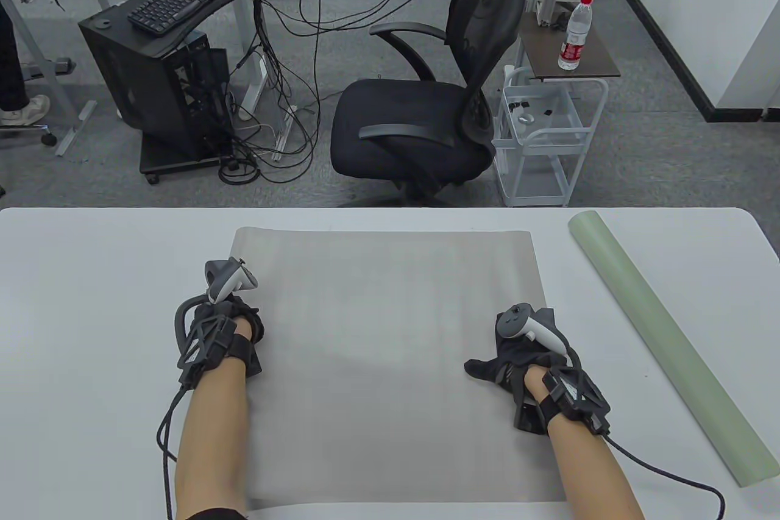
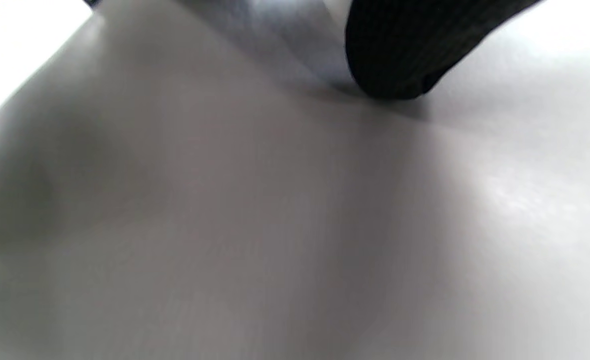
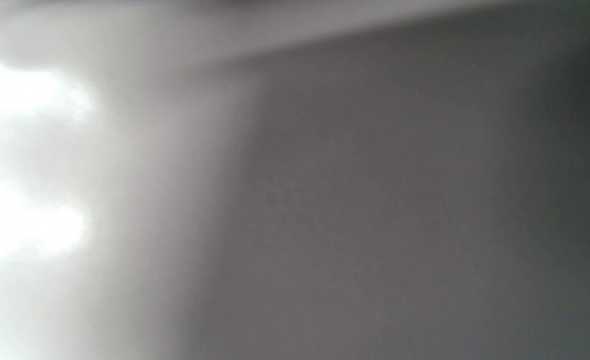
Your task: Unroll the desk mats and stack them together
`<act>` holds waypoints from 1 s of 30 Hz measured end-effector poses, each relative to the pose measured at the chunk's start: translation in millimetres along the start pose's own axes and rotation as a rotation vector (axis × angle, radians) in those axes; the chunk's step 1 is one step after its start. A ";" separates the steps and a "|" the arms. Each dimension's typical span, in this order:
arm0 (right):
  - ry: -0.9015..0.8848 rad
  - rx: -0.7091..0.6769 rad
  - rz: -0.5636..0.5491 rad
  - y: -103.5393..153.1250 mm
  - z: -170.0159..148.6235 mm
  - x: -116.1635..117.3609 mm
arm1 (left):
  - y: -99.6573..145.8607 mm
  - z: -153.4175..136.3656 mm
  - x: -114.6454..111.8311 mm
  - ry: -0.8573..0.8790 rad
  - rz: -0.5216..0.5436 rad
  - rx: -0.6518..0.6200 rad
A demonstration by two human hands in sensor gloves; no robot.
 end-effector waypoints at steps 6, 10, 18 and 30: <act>0.001 0.002 -0.009 0.1 -0.2 0.2 | 7.0 -36.1 -5.6 0.183 0.180 -0.094; 0.003 0.002 -0.010 0.2 -0.2 0.4 | 13.5 -67.3 -16.8 0.215 0.177 -0.250; 0.004 0.005 -0.010 0.5 -0.3 0.5 | 39.3 -113.2 -45.4 0.299 -0.105 -0.377; 0.008 0.010 -0.012 0.9 -0.2 0.3 | 100.3 -137.5 -73.8 -0.103 -0.139 -0.377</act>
Point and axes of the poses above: the tracker on the back of each hand, its own z axis roughly to the thumb side, its own y axis roughly from the fingertips to the wrist, x = y × z, the point moved 2 cm from there along -y, roughly from the wrist to the fingertips, and after that the axes turned 2 degrees about y, right-handed, at the moved point
